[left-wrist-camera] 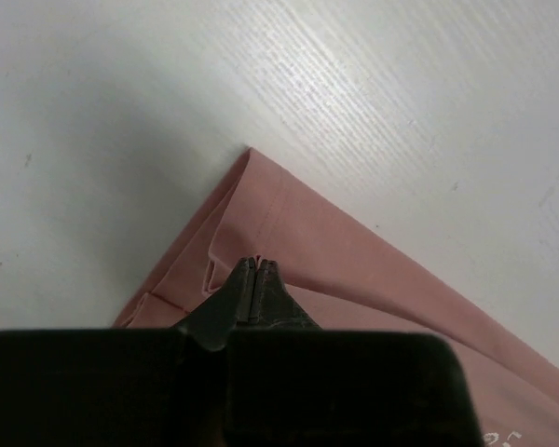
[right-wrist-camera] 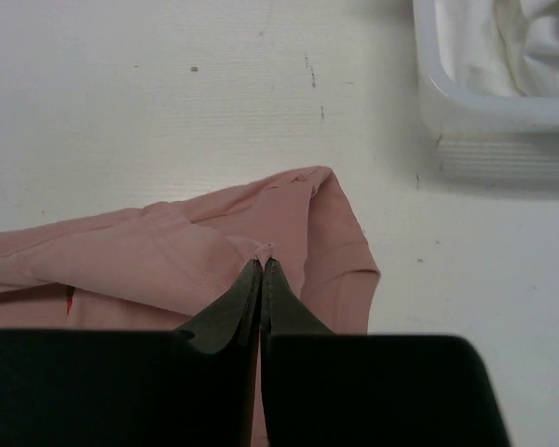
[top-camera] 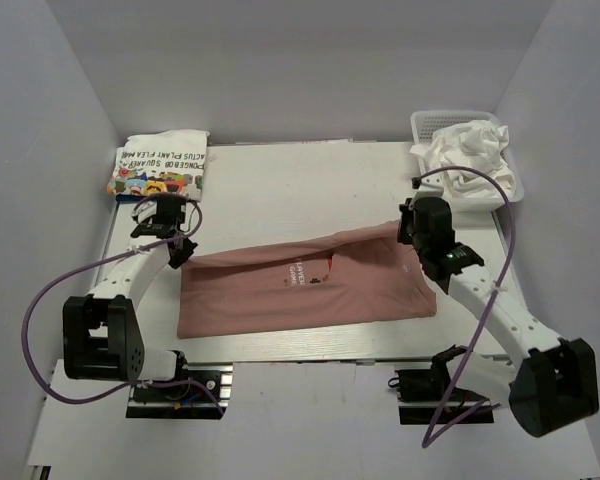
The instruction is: Fold and stack the t-shirts
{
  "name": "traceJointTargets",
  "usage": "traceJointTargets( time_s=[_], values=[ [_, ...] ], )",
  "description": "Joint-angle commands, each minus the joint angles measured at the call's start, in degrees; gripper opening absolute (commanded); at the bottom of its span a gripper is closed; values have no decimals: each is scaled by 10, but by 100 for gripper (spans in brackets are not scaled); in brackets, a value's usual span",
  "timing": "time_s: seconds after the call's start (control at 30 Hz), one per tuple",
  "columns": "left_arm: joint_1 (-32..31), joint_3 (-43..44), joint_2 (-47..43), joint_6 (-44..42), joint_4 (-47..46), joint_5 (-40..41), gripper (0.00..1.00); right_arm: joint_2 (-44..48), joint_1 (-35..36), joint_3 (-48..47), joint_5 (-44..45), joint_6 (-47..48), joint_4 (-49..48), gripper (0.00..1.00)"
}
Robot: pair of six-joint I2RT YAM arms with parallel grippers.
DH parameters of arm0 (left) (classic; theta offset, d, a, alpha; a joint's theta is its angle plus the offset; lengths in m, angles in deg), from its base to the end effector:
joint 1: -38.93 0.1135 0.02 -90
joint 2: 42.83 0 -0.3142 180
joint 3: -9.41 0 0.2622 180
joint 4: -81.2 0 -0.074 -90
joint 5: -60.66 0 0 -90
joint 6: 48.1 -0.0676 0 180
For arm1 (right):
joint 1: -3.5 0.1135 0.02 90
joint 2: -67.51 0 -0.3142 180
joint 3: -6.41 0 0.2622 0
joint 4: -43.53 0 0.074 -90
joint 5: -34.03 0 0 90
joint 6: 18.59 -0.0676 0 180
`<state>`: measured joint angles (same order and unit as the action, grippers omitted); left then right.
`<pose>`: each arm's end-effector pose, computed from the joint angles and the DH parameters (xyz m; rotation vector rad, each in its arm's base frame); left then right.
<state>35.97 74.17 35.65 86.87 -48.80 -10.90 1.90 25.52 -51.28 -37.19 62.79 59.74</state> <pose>0.2739 0.0073 0.2353 -1.0210 2.3850 0.1387 0.2639 0.0833 0.3071 -0.0201 1.9682 0.0228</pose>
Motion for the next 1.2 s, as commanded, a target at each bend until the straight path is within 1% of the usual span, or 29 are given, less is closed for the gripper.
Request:
traceJointTargets(
  time_s=[0.0,0.07,0.2,0.27,0.3,0.33,0.37,0.4,0.43,0.47,0.5,0.53,0.57,0.6,0.7,0.73,0.8,0.83,0.93,1.0,1.03,1.1,1.13,1.17],
  values=[
    [-9,-16,-38,51,33,47,0,77,2,28,49,-31,43,0],
    [-9,-24,-52,74,47,69,0,93,-2,37,63,-37,72,0],
    [-9,-44,-69,86,53,69,0,138,3,58,68,-54,106,0],
    [-9,-51,-69,93,59,69,0,155,3,71,67,-75,125,0],
    [-9,-51,-69,100,68,69,0,156,3,85,65,-105,142,0],
    [-9,-64,-69,100,79,63,4,161,2,90,70,-118,163,0],
    [-9,-64,-75,110,86,55,12,174,3,93,78,-135,178,0],
    [-9,-76,-80,116,97,55,21,180,2,105,95,-190,229,5],
    [-9,-81,-94,116,108,45,37,190,2,109,103,-211,247,32],
    [-9,-90,-104,124,119,40,45,204,2,112,106,-250,266,50],
    [-9,-90,-116,131,144,40,56,222,0,117,103,-282,310,69],
    [-9,-95,-129,136,160,40,66,231,0,119,100,-299,321,80],
    [-9,-95,-160,150,176,40,70,252,0,122,88,-303,330,90],
    [-9,-95,-176,156,202,40,74,280,0,126,79,-306,331,90],
    [-9,-85,-223,148,203,40,85,327,0,134,41,-280,281,90],
    [-9,-79,-223,148,184,29,85,331,0,136,35,-256,259,90],
    [-9,-72,-228,134,170,13,85,315,0,134,-8,-226,210,90],
    [-9,-72,-211,134,158,-1,87,307,0,134,-58,-212,161,90],
    [-9,-65,-171,116,136,-23,87,213,2,134,-123,-195,94,90],
    [-9,-51,-120,110,117,-37,87,176,2,129,-156,-192,54,90],
    [-9,-51,-104,99,103,-42,85,128,3,126,-159,-185,34,90],
    [-9,-40,-56,93,97,-61,82,100,1,120,-152,-182,-2,90],
    [-9,-40,-41,86,92,-68,79,59,3,118,-149,-179,-5,90],
    [-9,-32,-27,86,97,-74,78,45,3,107,-141,-176,-7,90]
  ],
)
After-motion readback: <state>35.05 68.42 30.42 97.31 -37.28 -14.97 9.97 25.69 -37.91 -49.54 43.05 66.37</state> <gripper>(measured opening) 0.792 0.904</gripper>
